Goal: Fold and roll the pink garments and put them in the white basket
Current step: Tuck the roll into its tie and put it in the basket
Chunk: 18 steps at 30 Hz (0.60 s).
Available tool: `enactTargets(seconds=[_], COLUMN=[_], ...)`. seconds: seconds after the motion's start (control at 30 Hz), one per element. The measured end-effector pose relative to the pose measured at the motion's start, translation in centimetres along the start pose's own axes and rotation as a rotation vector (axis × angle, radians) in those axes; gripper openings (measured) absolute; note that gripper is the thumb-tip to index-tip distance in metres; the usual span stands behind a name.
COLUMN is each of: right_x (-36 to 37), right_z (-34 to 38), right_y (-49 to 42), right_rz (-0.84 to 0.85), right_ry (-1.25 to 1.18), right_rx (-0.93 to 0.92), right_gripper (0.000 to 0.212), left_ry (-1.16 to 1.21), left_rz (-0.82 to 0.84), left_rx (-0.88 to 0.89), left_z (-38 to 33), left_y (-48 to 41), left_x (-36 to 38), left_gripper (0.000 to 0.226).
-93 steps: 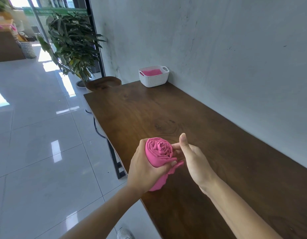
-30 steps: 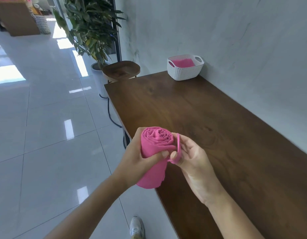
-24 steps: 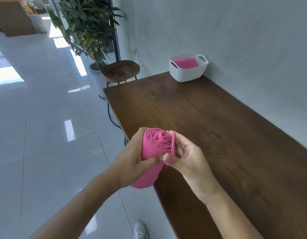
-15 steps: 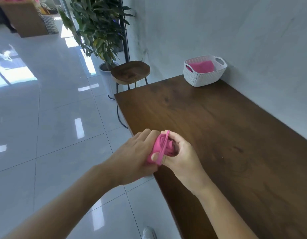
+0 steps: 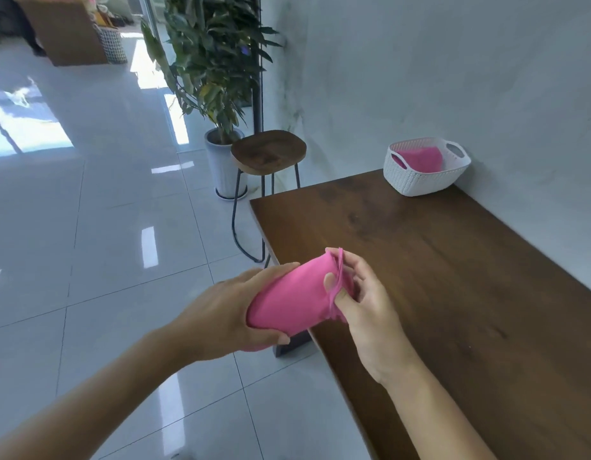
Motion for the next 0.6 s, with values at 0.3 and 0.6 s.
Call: enactTargets(seconds=[0.3, 0.6], right_x=[5.1, 10.2], right_z=[3.0, 6.3], right_y=[-1.6, -4.3], right_rz=[0.04, 0.039], right_ry=[0.214, 0.287], right_rx=[-0.03, 0.029], right_gripper=[0.042, 0.037], left_ry=[-0.025, -0.095], left_rz=[0.166, 0.277], left_rx=[0.183, 0.379], left_z=[3.5, 6.4], left_y=[-1.5, -2.1], left_x=[-4.4, -10.6], left_gripper=[0.066, 0.071])
Point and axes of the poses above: each hand's wrist, its own y-axis away from the middle knuckle, its own x-axis out of the palm, z = x × y, the point moved 10 cm from there along -y, towards the middle knuckle, and after that the axes turned 8 degrees about y, right-handed, at the moved point
